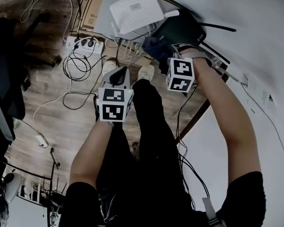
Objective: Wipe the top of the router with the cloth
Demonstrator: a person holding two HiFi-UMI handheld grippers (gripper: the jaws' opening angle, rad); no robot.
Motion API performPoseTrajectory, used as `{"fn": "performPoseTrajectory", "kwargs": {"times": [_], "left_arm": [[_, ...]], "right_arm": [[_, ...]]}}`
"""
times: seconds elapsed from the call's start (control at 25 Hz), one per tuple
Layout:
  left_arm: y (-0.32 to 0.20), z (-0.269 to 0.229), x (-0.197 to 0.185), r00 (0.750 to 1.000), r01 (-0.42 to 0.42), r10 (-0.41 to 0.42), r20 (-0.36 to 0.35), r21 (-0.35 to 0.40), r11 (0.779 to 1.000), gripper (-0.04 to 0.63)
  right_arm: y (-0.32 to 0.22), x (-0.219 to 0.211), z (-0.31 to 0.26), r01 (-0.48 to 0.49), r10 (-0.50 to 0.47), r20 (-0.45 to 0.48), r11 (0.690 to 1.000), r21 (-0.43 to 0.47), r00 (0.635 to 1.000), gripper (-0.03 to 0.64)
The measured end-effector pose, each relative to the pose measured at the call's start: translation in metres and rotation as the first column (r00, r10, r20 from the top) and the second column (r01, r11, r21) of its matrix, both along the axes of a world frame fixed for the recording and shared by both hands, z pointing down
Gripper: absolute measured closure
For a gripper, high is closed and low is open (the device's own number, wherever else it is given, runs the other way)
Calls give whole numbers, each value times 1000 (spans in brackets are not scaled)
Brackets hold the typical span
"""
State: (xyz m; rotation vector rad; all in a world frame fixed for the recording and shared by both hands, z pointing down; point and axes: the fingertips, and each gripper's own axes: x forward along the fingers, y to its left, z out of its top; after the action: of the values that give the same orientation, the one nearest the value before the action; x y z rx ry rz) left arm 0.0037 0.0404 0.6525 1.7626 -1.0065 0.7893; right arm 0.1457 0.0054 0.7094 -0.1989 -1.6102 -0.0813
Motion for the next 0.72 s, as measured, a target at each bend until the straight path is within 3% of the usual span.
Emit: {"fn": "performPoseTrajectory", "kwargs": {"times": [0.2,0.4,0.52,0.72], "left_arm": [[3,1,-3,1000,13,-13,8,0,1000,594],[3,-5,0,1000,28,-28,1,5,1000,594],[-5,-19,-1,999,49,-49,-11,24,999,594],[-20,-50,-7,998,57,-56,-12,78,995,594]], "right_arm": [[13,29,0,19,-30,-105,995,-101,994,576],[31,64,0,50,-99,-280,983,-175,955,575],[26,64,-7,45,-76,-279,992,-116,957,575],[0,54,-44,-89,99,-181,994,61,978,575]]}}
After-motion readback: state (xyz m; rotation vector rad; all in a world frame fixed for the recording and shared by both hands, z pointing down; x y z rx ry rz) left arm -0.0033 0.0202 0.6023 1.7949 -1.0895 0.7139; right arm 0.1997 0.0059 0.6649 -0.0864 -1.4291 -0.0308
